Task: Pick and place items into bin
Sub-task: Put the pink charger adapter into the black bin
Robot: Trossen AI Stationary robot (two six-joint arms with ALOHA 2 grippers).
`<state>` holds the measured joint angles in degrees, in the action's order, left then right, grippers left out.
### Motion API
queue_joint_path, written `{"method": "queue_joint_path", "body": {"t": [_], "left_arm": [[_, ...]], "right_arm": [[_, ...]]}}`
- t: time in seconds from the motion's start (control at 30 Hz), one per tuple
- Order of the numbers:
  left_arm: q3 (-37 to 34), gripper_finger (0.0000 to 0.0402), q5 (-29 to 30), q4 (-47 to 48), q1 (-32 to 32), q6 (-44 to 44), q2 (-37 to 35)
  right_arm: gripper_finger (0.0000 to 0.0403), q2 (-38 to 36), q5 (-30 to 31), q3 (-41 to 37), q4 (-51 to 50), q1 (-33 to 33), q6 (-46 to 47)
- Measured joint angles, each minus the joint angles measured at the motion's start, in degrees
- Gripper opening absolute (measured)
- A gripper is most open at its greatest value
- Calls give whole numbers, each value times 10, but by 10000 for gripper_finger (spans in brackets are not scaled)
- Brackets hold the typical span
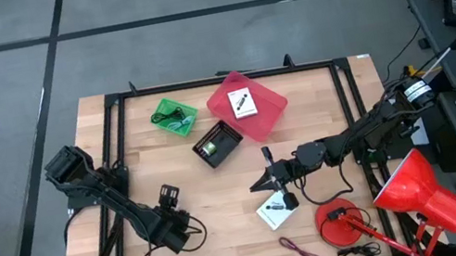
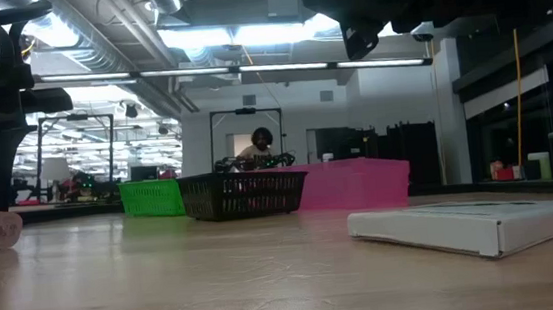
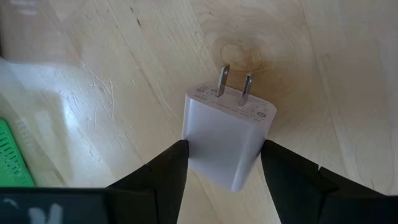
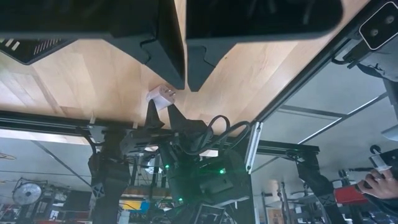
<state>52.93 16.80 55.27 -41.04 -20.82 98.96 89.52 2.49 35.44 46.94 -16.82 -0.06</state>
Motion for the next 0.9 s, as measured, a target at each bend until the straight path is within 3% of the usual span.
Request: {"method": "queue_joint_path", "body": {"t": [0.57, 0.9], "left_arm": [[0, 179, 1, -2, 0, -20, 0], [7, 136, 29, -6, -5, -20, -9]], "right_arm": [[0, 0, 0, 0, 0, 0, 0], [0, 0, 0, 0, 0, 0, 0]]}}
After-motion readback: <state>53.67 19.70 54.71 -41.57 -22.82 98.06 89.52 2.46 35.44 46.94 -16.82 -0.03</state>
